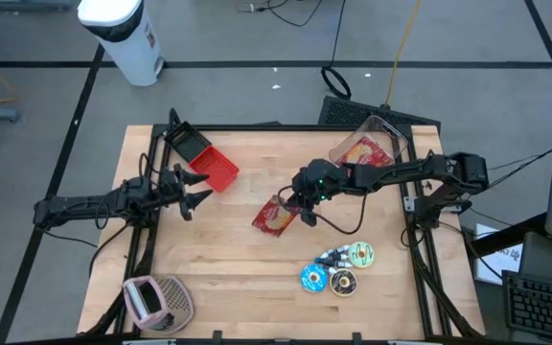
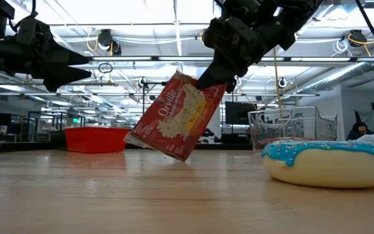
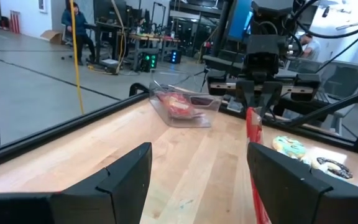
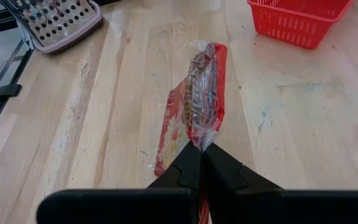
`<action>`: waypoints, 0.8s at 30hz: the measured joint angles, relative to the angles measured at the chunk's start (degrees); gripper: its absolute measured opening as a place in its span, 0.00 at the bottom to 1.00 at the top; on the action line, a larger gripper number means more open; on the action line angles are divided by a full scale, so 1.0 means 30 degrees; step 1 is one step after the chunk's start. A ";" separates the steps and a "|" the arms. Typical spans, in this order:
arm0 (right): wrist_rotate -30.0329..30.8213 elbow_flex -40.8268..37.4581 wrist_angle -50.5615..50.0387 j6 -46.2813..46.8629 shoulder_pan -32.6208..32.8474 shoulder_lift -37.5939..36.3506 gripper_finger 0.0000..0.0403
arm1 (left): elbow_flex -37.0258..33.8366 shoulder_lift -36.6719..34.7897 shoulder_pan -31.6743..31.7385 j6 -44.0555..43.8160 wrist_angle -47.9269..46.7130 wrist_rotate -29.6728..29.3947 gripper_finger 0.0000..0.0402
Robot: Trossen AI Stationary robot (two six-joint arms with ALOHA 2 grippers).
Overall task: Pick & Place Food Item
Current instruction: Put the red popcorn bag into the transparent bin
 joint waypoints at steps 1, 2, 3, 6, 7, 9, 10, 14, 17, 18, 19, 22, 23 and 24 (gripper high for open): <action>0.0000 0.0000 -0.0012 0.0006 0.0000 -0.0096 0.00 | 0.0000 0.0000 0.0000 0.0100 -0.0005 0.0000 0.66; -0.0036 0.0000 0.0173 0.0013 0.0000 -0.0147 0.00 | 0.0000 0.0000 -0.0002 0.0122 0.0001 0.0000 0.66; -0.0045 0.0000 0.0387 0.0021 0.0000 -0.0238 0.00 | 0.0000 0.0000 0.0000 0.0123 0.0001 0.0000 0.66; -0.0062 -0.0022 -0.0087 0.0345 0.0000 -0.1078 0.00 | 0.0000 0.0000 0.0000 0.0060 -0.0014 0.0000 0.66; -0.0058 -0.0005 0.0044 0.0406 0.0000 -0.1338 0.00 | 0.0000 0.0000 0.0000 0.0102 -0.0014 0.0007 0.66; -0.0051 0.0015 -0.0599 0.0465 0.0000 -0.2112 0.00 | 0.0000 0.0000 0.0000 0.0105 0.0013 0.0007 0.66; -0.0058 -0.0006 -0.0945 0.0465 0.0000 -0.2505 0.00 | 0.0000 0.0000 0.0000 0.0106 -0.0016 0.0007 0.66; -0.0015 -0.0007 -0.1555 0.0425 0.0000 -0.4220 0.00 | 0.0000 0.0000 -0.0007 0.0105 0.0009 0.0007 0.66; 0.0015 -0.0007 -0.1901 0.0407 0.0000 -0.5454 0.00 | 0.0000 0.0000 0.0000 0.0105 0.0012 0.0016 0.66; 0.0013 -0.0007 -0.2257 0.0399 -0.0018 -0.5874 0.00 | 0.0000 0.0000 -0.0002 0.0105 0.0015 0.0015 0.66; 0.0015 -0.0007 -0.2508 0.0399 -0.0057 -0.6268 0.00 | 0.0000 0.0000 0.0000 0.0105 -0.0026 0.0015 0.66; 0.0086 -0.0007 -0.3250 0.0413 -0.0231 -0.7451 0.00 | 0.0000 0.0000 0.0000 0.0098 0.0009 0.0015 0.66; 0.0306 -0.0007 -0.3557 0.0448 -0.0292 -0.7807 0.00 | 0.0000 0.0000 0.0000 0.0098 -0.0029 0.0015 0.66; 0.0782 -0.0007 -0.3866 0.0452 -0.0303 -0.8192 0.00 | 0.0000 0.0007 0.0000 0.0098 -0.0055 0.0016 0.66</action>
